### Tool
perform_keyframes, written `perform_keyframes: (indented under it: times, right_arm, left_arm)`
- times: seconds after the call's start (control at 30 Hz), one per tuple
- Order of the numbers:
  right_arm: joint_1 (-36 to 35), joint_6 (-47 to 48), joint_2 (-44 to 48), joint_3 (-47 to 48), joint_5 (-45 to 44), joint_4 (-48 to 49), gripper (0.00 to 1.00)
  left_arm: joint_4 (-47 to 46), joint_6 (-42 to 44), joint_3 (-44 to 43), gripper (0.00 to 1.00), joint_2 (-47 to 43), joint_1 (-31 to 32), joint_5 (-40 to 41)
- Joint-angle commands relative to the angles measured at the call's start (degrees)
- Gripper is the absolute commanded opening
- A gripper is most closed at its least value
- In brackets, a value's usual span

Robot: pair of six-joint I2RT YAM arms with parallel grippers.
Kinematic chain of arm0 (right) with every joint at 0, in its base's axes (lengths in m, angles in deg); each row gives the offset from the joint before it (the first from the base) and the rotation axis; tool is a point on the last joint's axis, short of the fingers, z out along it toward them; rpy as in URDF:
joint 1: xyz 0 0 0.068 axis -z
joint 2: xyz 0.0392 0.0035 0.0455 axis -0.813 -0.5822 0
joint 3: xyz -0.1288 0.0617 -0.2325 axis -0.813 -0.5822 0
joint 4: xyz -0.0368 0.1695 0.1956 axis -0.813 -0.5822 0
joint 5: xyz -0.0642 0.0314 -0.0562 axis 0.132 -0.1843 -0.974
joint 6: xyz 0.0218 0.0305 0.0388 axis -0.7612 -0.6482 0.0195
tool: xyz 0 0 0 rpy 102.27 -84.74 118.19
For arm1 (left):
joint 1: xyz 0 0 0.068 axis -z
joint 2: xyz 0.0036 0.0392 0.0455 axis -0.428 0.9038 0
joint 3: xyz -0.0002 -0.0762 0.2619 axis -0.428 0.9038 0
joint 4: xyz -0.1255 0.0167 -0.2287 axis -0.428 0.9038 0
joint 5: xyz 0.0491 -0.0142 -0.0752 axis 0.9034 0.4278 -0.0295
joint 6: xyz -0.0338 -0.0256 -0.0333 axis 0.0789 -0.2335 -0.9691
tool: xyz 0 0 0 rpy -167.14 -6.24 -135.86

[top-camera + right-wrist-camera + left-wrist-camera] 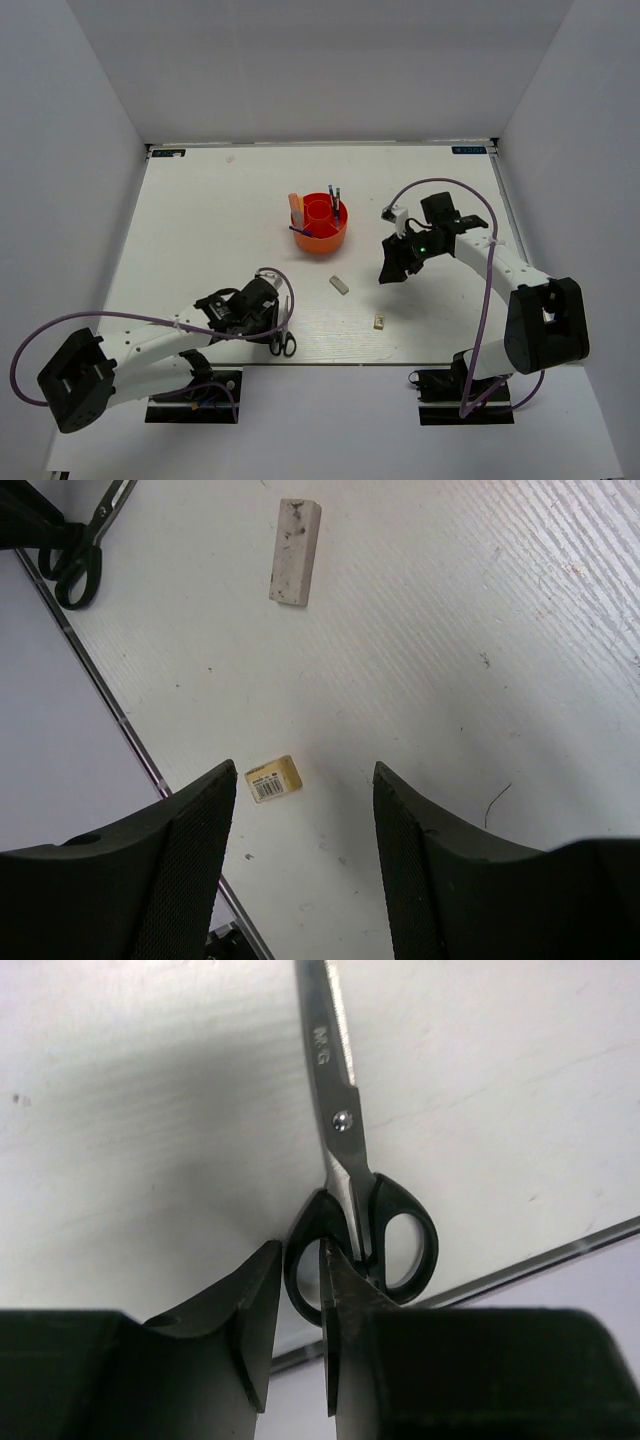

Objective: Sort the stationery into containers
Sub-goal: Pick up the scissors from the center of the board.

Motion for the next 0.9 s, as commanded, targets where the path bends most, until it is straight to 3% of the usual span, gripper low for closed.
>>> perform_keyframes:
  times: [0.0,0.27,0.67,0.87]
  right_arm:
    - [0.67,-0.21,1.67,-0.1,1.94,0.2,0.6]
    - [1.64,-0.56,1.4,0.25,2.82,-0.07,0.6]
    - [3.48,-0.74,1.4,0.25,4.58,-0.25,0.6]
    - [4.36,-0.83,1.76,0.25,5.28,-0.42,0.6]
  left_arm:
    - [-2.87,-1.97,7.46,0.34,0.14,0.8,7.57]
    - [-2.09,-5.22,10.29,0.34,-0.75,7.38,15.83]
    - [6.08,-7.95,4.76,0.28,9.0,13.81,23.57]
    - [6.97,-7.24,2.83,0.06,11.73,13.99,22.26]
